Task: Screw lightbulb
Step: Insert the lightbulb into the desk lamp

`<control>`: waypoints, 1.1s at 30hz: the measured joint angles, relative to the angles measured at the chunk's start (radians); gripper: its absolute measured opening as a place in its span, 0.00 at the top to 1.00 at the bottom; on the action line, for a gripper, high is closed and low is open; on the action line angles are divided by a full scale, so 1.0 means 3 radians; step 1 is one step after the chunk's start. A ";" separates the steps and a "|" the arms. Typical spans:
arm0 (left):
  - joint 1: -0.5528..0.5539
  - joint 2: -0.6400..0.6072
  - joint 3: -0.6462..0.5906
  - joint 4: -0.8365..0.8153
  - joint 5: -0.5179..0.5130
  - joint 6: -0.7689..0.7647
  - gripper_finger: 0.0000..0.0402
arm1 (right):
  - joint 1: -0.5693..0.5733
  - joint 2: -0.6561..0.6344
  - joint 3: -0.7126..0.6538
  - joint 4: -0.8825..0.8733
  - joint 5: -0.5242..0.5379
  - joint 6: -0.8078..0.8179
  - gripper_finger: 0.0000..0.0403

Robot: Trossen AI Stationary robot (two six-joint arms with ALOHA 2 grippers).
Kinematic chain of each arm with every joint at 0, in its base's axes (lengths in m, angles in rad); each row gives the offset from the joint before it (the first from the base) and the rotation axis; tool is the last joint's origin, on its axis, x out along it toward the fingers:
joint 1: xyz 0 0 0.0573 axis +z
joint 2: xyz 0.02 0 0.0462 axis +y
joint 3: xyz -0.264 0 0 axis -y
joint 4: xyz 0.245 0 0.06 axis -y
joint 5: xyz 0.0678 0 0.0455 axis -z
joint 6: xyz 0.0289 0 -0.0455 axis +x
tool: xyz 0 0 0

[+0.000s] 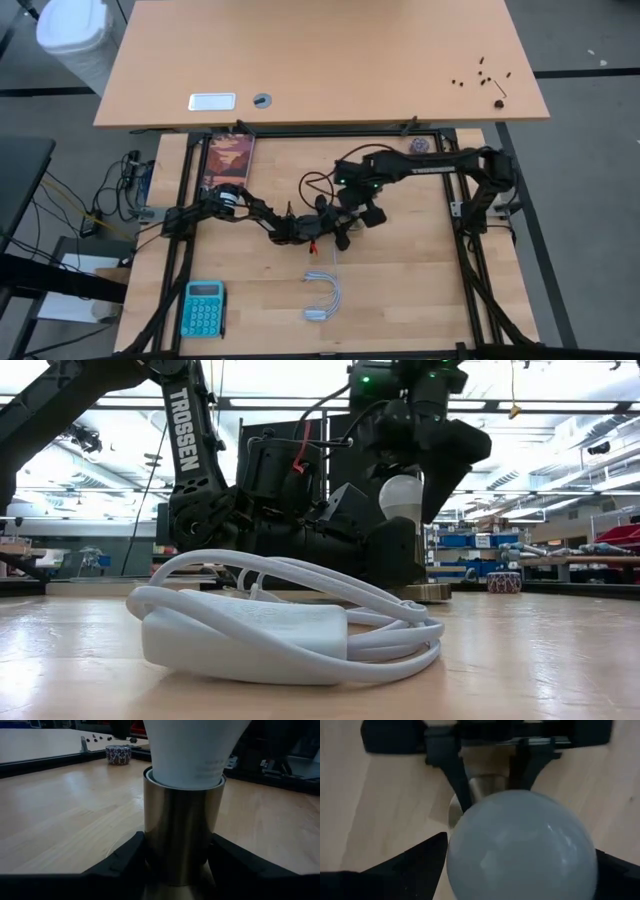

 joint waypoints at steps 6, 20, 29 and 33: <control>0.0009 -0.0001 0.0000 -0.0001 0.0157 0.0019 0.51 | 0.0049 0.0133 0.0133 -0.0146 -0.0006 -0.0615 0.13; 0.0020 -0.0006 0.0004 -0.0019 0.0627 0.0083 0.51 | 0.0397 0.0147 0.0138 -0.0206 0.0125 -0.1559 0.21; 0.0021 -0.0006 0.0003 -0.0006 0.0633 0.0077 0.51 | 0.0394 0.0146 0.0137 -0.0176 0.0125 -0.1596 0.24; 0.0015 -0.0006 0.0001 -0.0002 0.0643 0.0065 0.51 | 0.0343 0.0146 0.0133 -0.0165 0.0122 -0.1598 0.24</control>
